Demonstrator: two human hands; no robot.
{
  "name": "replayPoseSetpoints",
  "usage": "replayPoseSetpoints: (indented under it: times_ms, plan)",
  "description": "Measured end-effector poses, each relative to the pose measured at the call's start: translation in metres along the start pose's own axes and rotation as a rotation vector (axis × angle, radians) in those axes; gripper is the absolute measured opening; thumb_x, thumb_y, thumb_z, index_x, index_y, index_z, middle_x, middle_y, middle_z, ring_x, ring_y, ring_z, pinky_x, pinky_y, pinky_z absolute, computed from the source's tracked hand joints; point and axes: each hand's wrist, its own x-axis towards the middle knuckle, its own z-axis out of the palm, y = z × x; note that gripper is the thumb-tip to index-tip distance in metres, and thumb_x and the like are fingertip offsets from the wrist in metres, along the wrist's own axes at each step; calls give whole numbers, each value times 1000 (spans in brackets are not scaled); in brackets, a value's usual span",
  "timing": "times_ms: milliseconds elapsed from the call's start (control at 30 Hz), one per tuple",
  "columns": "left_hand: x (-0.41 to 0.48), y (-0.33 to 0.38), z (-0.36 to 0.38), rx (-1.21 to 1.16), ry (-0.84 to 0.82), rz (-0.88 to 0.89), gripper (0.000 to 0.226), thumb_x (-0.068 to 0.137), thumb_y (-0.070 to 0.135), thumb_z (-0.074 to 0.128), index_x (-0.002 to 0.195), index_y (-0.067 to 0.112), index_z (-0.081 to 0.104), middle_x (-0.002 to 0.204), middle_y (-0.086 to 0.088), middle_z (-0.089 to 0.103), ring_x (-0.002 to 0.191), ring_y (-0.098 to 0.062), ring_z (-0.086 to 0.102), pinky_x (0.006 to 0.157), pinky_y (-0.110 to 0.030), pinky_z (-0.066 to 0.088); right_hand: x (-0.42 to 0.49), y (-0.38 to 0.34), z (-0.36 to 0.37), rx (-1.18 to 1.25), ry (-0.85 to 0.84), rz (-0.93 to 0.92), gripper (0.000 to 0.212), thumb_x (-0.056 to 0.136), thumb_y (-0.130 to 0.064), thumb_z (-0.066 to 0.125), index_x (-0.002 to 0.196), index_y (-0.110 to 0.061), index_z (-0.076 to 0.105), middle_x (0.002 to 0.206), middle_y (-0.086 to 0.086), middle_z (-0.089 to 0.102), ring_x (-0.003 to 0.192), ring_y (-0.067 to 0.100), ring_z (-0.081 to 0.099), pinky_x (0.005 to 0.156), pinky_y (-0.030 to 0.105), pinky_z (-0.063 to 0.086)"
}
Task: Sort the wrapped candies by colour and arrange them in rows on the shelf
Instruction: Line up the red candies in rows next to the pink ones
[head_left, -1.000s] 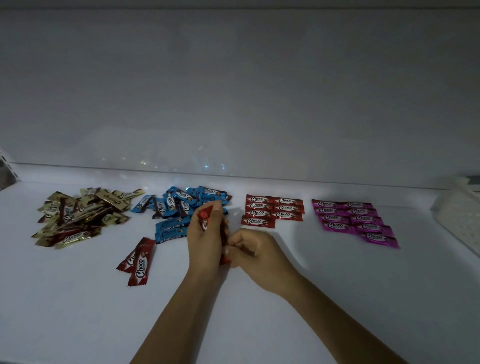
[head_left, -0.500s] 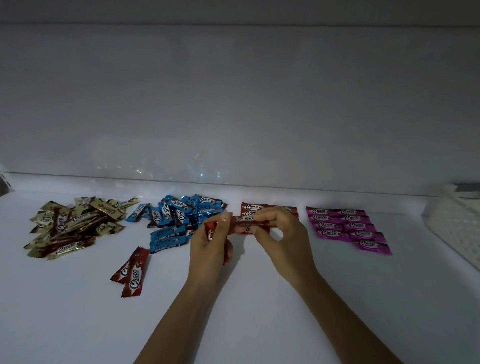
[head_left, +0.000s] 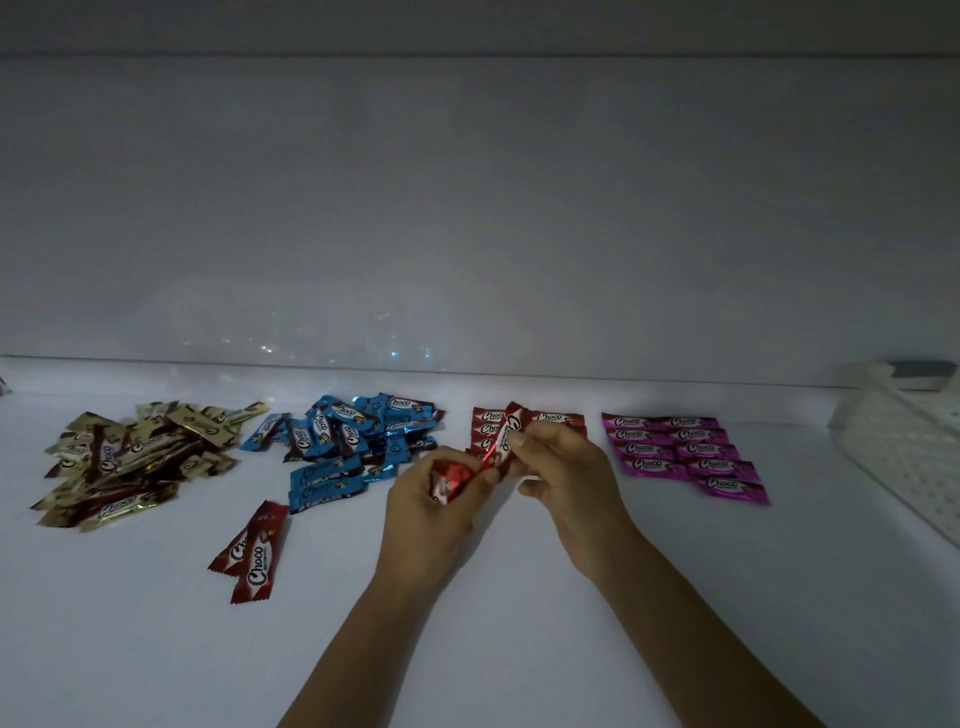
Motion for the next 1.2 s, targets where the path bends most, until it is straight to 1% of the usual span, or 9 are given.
replayPoseSetpoints:
  times_ms: [233, 333, 433, 500, 567, 800, 867, 967, 1200]
  plan:
    - [-5, -5, 4, 216, 8, 152, 20, 82, 3, 71, 80, 23, 68, 76, 20, 68, 71, -1, 63, 63, -11, 46, -3, 5, 8, -188, -18, -169, 26, 82, -7, 70, 80, -32, 63, 69, -14, 70, 67, -2, 65, 61, 14, 47]
    - [-7, -6, 4, 398, 11, 172, 31, 86, 12, 67, 102, 39, 67, 90, 25, 69, 86, 0, 64, 75, -17, 50, 7, 8, -4, -297, 189, -280, 21, 82, -8, 70, 97, -21, 62, 78, -12, 70, 71, -2, 65, 64, 13, 46]
    - [-9, -3, 5, 598, 101, 142, 43, 88, 17, 65, 128, 33, 60, 114, 11, 67, 100, -12, 63, 84, -27, 50, 14, 7, -27, -806, 420, -442, 21, 84, -13, 66, 104, -16, 60, 85, -6, 67, 76, 7, 60, 70, 19, 43]
    - [-10, 1, 6, 675, 81, 151, 46, 87, 17, 64, 130, 31, 58, 121, 7, 66, 101, -17, 64, 82, -29, 50, 16, 10, -38, -1209, 388, -431, 22, 88, -17, 61, 109, -21, 64, 95, -1, 68, 94, 19, 58, 86, 32, 38]
    - [-10, 3, 8, 791, -7, 182, 44, 88, 20, 60, 131, 31, 56, 126, 8, 63, 98, -19, 64, 74, -26, 46, 17, 12, -42, -1359, 276, -342, 30, 91, -18, 58, 119, -27, 62, 108, -3, 67, 110, 19, 53, 96, 33, 30]
    - [0, -1, 17, 1069, -188, 190, 36, 96, 36, 47, 131, 33, 52, 151, 17, 36, 95, -19, 65, 74, -26, 49, 20, 19, -39, -1462, 147, -331, 34, 94, -18, 52, 125, -32, 58, 123, -10, 60, 120, 16, 44, 99, 32, 26]
    - [2, -2, 17, 1089, -191, 181, 38, 97, 39, 43, 134, 35, 48, 146, 16, 43, 103, -16, 63, 80, -25, 48, 22, 22, -36, -1478, 140, -340, 35, 94, -16, 52, 124, -32, 59, 122, -10, 61, 118, 16, 45, 97, 31, 27]
    - [2, -5, 15, 1084, -177, 203, 32, 98, 41, 42, 127, 34, 52, 123, 11, 61, 96, -14, 63, 72, -23, 44, 24, 26, -33, -1444, 131, -353, 36, 91, -11, 56, 122, -29, 62, 120, -7, 63, 115, 18, 48, 96, 32, 29]
    - [2, -10, 15, 1055, -174, 221, 30, 97, 39, 45, 124, 32, 56, 115, 9, 65, 91, -14, 64, 73, -23, 47, 16, 27, -31, -1296, 79, -427, 43, 88, -3, 56, 124, -26, 62, 125, -5, 62, 119, 18, 49, 99, 33, 29]
